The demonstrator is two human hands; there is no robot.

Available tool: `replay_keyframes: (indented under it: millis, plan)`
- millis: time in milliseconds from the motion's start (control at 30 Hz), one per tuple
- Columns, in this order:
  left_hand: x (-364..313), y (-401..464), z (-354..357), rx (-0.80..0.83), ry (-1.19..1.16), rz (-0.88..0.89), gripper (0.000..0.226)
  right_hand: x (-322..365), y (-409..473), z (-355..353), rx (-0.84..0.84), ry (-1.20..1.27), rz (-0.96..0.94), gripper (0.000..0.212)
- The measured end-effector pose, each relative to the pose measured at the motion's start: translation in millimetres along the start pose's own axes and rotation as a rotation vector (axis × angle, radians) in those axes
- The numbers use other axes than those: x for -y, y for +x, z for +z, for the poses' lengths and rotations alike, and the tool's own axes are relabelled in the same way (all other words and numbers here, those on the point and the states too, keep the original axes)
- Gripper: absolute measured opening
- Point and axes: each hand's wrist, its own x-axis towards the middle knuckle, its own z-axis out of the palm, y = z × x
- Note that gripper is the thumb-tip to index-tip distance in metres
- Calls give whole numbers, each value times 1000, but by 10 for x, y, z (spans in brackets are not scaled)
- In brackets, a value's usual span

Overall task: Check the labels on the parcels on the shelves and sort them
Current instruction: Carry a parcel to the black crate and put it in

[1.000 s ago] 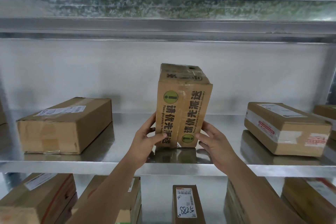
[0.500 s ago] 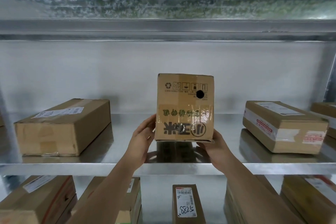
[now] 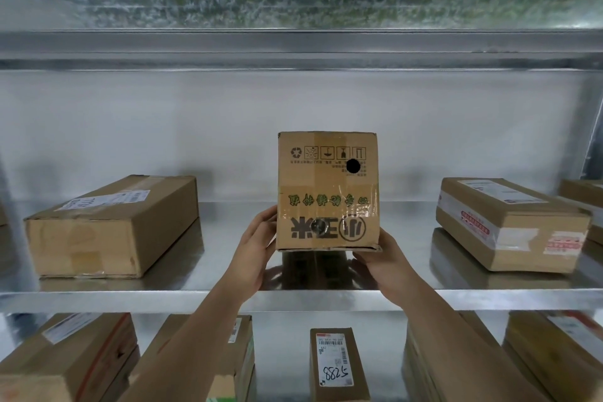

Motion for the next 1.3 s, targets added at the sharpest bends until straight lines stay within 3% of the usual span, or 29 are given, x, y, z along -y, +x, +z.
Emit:
replay_keyframes:
  millis: [400, 567, 700, 933, 1100, 1200, 1233, 1300]
  plan:
    - [14, 16, 1, -5, -2, 5, 28, -9, -6, 2, -3, -9, -11, 38]
    - [-18, -12, 41, -27, 4, 19, 29, 56, -24, 65, 1, 111, 28, 35]
    - [-83, -56, 97, -39, 52, 42, 45, 64, 25, 86, -43, 86, 38, 28]
    - [-139, -100, 141, -38, 85, -64, 66, 66, -9, 71, -46, 155, 45, 42]
    - [-121, -134, 148, 0, 113, 9, 46, 77, -22, 74, -41, 173, 36, 48]
    - [-121, -172, 186, 20, 168, 102, 28, 96, -14, 82, -66, 198, 61, 39]
    - [-120, -184, 190, 28, 184, 123, 31, 106, -4, 84, -77, 220, 81, 34]
    - [-94, -147, 190, 46, 177, 159, 61, 150, 13, 94, -97, 277, 132, 27]
